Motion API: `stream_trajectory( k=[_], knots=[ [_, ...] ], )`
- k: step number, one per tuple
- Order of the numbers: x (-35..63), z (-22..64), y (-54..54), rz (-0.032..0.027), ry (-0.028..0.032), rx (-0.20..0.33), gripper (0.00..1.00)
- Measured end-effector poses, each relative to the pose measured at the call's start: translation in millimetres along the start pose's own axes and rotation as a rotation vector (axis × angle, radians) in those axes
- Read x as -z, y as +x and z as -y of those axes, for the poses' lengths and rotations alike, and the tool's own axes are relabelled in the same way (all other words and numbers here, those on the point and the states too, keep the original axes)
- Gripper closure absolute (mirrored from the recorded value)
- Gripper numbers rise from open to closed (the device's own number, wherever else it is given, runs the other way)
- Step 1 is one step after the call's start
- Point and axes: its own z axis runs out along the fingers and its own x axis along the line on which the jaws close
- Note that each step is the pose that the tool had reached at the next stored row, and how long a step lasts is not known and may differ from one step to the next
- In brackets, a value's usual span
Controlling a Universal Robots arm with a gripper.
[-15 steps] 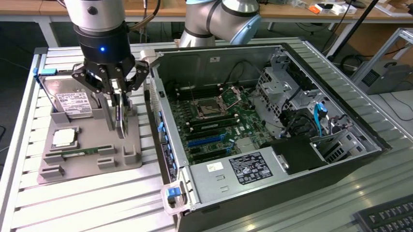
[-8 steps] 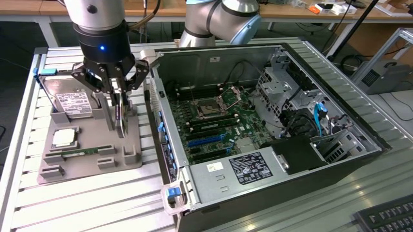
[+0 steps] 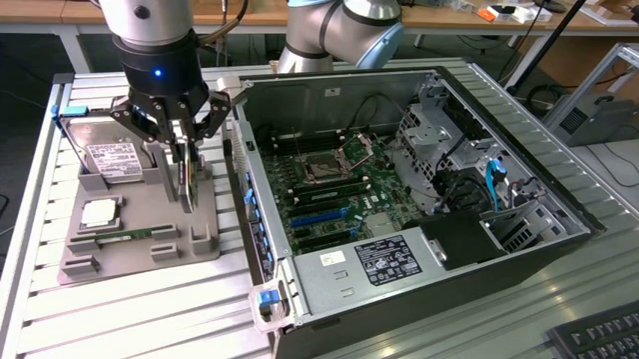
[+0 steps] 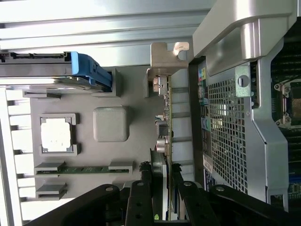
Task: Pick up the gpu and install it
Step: 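Pick up the gpu and move the gpu toward the slot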
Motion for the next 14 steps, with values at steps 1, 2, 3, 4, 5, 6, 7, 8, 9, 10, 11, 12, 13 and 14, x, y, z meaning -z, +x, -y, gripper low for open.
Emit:
stream_trajectory(
  k=[1, 2, 3, 4, 5, 6, 7, 8, 9, 10, 11, 12, 13, 14],
  knots=[
    [0.2, 0.0, 0.0, 0.0000, 0.0000, 0.000, 0.73],
    [0.5, 0.0, 0.0, -0.0001, 0.0001, 0.000, 0.73],
    [0.6, 0.0, 0.0, 0.0000, 0.0000, 0.000, 0.73],
    [0.8, 0.0, 0.0, 0.0001, 0.0000, 0.000, 0.73],
    [1.0, 0.0, 0.0, 0.0001, -0.0001, 0.000, 0.73],
    [1.3, 0.0, 0.0, -0.0001, 0.0000, 0.000, 0.73],
    [1.4, 0.0, 0.0, 0.0000, 0.0000, 0.000, 0.73],
    [1.6, 0.0, -0.1, 0.0000, 0.0000, 0.000, 0.73],
    [1.8, 0.0, 0.0, 0.0000, 0.0000, 0.000, 0.73],
    [2.0, 0.0, -0.1, 0.0000, 0.0000, 0.000, 0.73],
    [2.3, 0.0, -0.1, -0.0001, 0.0000, 0.000, 0.73],
    [2.6, 0.0, -0.1, 0.0000, 0.0001, 0.000, 0.73],
    [2.8, 0.0, -0.1, 0.0000, 0.0001, 0.000, 0.73],
    [3.1, 0.0, -0.1, 0.0000, 0.0000, 0.000, 0.73]
  ],
)
